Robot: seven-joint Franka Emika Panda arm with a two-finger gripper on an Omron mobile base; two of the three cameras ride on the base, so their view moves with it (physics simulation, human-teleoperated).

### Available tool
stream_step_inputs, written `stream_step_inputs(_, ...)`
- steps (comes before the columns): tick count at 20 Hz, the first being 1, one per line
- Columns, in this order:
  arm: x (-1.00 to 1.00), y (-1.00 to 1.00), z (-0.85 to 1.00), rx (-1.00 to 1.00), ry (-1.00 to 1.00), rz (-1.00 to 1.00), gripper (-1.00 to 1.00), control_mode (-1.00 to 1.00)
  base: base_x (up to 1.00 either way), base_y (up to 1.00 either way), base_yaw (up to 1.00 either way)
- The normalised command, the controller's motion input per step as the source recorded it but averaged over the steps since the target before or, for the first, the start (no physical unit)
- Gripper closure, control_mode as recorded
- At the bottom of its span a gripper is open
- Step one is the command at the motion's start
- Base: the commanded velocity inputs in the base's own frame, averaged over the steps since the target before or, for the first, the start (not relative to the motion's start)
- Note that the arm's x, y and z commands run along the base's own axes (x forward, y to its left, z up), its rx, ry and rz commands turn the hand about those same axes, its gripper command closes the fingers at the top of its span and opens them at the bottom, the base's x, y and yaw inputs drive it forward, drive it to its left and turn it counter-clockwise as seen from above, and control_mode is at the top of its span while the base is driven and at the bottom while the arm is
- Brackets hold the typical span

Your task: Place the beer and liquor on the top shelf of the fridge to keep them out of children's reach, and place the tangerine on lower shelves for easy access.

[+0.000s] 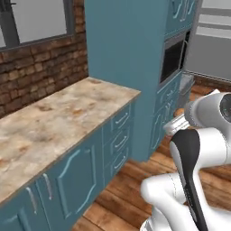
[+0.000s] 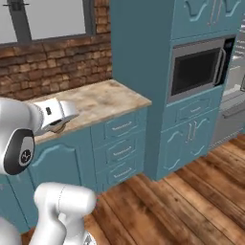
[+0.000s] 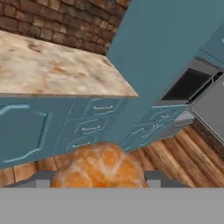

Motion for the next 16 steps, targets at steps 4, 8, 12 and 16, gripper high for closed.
stream_step_inputs(4, 0.0, 0.0, 0.0, 0.0, 0.0, 0.0, 1.0, 1.0, 0.61, -0.52, -0.58)
stream_step_inputs(8, 0.0, 0.0, 0.0, 0.0, 0.0, 0.0, 1.0, 1.0, 0.95, -0.35, -0.46)
stream_step_inputs(12, 0.0, 0.0, 0.0, 0.0, 0.0, 0.0, 1.0, 1.0, 1.0, -0.27, -0.34)
stream_step_inputs(16, 0.0, 0.0, 0.0, 0.0, 0.0, 0.0, 1.0, 1.0, 1.0, -0.2, -0.22)
